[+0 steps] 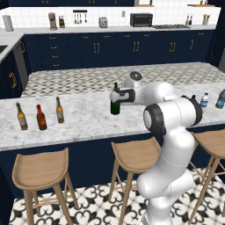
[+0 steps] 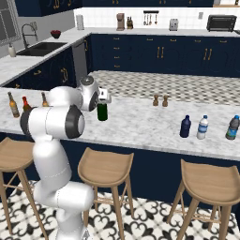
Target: Move the plastic bottles in the middle to the plastics group, and the glass bottles in the middle to the glass group.
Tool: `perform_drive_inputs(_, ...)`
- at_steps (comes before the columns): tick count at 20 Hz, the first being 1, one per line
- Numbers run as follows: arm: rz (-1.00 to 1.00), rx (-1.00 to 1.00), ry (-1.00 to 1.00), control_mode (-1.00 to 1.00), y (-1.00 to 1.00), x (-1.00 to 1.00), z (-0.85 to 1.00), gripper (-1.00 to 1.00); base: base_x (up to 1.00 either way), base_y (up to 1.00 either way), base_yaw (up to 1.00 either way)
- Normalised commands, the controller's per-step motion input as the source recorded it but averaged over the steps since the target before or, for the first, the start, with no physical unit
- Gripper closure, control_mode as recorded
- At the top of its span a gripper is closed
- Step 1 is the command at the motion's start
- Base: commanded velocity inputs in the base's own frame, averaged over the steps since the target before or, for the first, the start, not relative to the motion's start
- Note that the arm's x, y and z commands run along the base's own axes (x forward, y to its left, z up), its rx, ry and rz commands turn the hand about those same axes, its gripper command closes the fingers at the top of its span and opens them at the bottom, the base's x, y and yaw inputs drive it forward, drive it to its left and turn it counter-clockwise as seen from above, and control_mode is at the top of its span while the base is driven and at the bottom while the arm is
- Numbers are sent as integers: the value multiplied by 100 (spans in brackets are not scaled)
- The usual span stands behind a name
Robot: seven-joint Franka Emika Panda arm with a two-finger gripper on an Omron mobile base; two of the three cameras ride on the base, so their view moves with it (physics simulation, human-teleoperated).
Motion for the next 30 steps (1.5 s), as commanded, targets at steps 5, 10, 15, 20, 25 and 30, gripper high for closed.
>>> perform_drive_inputs(5, 0, 0, 0, -100, 11, 22, -21, -100, 0, 0, 0)
perform_drive_inputs(10, 0, 0, 0, -100, 3, 11, -5, -100, 0, 0, 0)
perform_drive_inputs(15, 0, 0, 0, -100, -5, 29, 0, -100, 0, 0, 0)
perform_drive_inputs(20, 0, 0, 0, -100, -19, 24, 0, -100, 0, 0, 0)
perform_drive_inputs(25, 0, 0, 0, -100, 1, 19, -11, -100, 0, 0, 0)
perform_drive_inputs(30, 0, 0, 0, -100, 5, 14, -21, -100, 0, 0, 0)
